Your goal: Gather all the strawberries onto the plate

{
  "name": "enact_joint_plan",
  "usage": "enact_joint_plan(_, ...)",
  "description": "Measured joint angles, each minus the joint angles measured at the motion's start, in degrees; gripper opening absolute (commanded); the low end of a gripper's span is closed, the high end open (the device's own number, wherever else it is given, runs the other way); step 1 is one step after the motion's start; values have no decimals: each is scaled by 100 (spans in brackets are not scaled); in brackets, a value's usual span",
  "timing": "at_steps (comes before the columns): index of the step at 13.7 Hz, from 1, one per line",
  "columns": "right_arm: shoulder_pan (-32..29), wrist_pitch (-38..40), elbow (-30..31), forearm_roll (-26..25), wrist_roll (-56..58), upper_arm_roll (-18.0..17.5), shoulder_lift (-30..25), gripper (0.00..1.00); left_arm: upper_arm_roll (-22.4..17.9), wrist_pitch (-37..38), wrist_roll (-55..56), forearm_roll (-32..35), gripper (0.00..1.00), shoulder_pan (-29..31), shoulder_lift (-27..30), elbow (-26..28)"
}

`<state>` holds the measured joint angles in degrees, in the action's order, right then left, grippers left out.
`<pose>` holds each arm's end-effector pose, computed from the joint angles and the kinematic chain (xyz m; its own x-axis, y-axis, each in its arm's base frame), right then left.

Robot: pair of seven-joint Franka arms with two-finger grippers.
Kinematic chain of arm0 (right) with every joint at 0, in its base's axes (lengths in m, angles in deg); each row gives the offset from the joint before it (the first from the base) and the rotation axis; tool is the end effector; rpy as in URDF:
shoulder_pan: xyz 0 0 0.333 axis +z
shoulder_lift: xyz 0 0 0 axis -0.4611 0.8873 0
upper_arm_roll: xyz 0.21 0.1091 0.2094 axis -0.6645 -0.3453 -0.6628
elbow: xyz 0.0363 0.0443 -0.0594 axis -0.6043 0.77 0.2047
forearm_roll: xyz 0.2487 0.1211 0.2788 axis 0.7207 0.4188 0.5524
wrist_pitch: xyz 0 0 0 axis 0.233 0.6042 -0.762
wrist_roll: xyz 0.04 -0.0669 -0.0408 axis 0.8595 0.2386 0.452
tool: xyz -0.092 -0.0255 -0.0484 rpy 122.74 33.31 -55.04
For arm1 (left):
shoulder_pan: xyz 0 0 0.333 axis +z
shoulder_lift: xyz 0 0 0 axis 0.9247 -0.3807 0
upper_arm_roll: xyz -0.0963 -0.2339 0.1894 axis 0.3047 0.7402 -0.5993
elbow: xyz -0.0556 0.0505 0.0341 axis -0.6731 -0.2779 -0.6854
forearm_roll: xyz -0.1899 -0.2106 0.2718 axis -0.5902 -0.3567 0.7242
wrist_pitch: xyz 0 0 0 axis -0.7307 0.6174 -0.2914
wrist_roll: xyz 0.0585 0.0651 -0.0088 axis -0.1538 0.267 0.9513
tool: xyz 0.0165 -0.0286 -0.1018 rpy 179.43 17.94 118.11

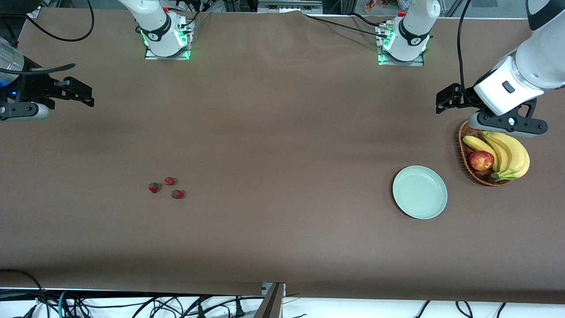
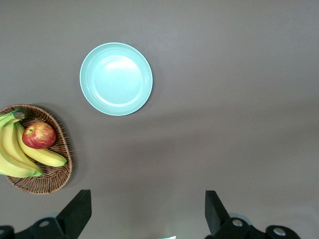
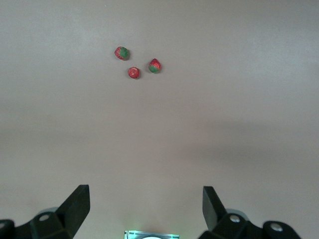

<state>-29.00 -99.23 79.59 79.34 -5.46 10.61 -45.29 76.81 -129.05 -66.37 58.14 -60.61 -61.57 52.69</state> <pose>0.5605 0.0330 0.6038 0.9907 0.0844 -0.1063 0.0859 -0.9963 0.0094 0.5746 -0.0974 0.6045 0.9821 -0.1410 -0.1251 -0.1360 -0.9896 0.0479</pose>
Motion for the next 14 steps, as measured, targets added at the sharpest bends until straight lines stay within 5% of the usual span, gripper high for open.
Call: enact_joint_plan(14,0,-54,-1,0,-27,0,142,100,-35,0,0,0,100,21,-3,0)
